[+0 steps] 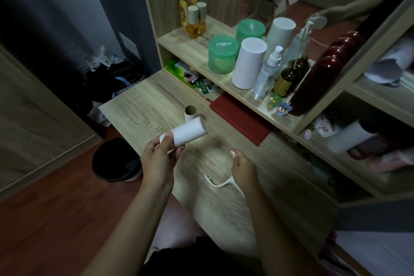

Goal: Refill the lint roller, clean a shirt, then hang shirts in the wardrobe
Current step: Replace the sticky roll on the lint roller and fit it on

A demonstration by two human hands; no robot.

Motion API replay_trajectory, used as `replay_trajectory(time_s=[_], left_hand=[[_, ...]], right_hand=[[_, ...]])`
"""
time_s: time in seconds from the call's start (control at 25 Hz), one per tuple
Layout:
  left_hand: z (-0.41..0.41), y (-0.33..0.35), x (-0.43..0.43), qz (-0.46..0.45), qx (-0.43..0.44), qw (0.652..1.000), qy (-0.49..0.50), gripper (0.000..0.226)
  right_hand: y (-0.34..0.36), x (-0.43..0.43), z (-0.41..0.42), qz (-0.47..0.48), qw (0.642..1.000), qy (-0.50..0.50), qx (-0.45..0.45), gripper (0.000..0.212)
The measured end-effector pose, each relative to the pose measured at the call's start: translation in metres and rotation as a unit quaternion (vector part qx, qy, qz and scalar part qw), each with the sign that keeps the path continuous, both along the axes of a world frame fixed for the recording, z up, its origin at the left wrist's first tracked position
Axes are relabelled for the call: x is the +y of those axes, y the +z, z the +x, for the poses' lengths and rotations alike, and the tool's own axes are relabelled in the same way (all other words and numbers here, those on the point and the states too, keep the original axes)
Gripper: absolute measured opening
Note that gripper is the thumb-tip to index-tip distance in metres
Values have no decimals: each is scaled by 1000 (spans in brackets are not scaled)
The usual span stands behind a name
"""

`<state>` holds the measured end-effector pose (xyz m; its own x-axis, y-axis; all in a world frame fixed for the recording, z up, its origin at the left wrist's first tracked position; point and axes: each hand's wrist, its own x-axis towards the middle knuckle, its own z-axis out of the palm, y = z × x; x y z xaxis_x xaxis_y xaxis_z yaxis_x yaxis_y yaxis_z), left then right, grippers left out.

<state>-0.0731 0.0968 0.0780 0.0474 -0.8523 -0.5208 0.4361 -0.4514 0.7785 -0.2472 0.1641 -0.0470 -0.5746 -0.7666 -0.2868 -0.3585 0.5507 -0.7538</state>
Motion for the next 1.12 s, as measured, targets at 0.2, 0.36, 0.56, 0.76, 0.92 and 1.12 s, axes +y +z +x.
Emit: replay_trajectory(time_s=[0.2, 0.36, 0.56, 0.76, 0.92, 1.12], left_hand=[[-3, -6, -1, 1, -19, 1000, -13, 25], [-5, -11, -3, -1, -26, 999, -31, 23], [-12, -17, -4, -6, -22, 998, -54, 28], [-15, -19, -6, -10, -19, 998, -58, 18], [-14, -22, -8, -17, -20, 998, -59, 19], [-13, -24, -8, -47, -33, 997, -51, 27]], right_hand=[[-21, 6, -7, 70, 982, 57, 167, 37], [15, -4, -7, -35, 994, 5, 101, 39], [95, -28, -2, -184, 953, 70, -230, 40], [113, -25, 2, -179, 948, 138, -225, 36], [115, -24, 5, -196, 954, 105, -204, 33], [116, -23, 3, -178, 943, 87, -267, 33]])
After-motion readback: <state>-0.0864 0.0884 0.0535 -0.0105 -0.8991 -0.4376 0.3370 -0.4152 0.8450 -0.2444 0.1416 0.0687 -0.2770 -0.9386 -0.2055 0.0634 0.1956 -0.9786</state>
